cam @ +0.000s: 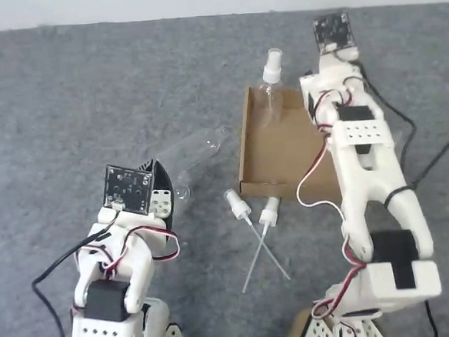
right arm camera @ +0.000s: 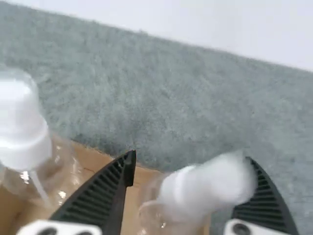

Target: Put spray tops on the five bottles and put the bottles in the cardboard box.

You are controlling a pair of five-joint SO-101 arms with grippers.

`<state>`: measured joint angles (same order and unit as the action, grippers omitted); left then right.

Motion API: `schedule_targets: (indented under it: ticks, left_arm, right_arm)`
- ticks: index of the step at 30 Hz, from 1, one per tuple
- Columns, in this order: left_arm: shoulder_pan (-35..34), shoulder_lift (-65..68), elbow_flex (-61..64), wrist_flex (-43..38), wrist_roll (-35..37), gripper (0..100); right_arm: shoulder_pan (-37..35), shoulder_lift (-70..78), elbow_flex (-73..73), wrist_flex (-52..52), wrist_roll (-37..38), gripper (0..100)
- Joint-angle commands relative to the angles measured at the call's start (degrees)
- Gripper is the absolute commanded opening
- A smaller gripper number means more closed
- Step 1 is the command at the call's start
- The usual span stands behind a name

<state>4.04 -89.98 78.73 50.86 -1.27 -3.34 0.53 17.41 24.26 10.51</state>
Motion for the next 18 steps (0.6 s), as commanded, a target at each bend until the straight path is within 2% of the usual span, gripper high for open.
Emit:
schedule_targets:
  ticks: [1,10,18]
  left_arm:
    - [-0.35,-0.88,-0.22,-1.32,-0.18,1]
    - [-0.35,-0.88,-0.13,-1.32,-0.18,1]
    - [-0.35,-0.88,-0.04,-1.32,-0.09,1]
  right_arm:
    - [-0.13,-8.04,-7.21,6.37,0.18,27.2]
    - [-0.04,-19.91,-10.55,24.84,0.18,27.2]
    - [2.33,-28.70,-10.55,34.51,0.18,27.1]
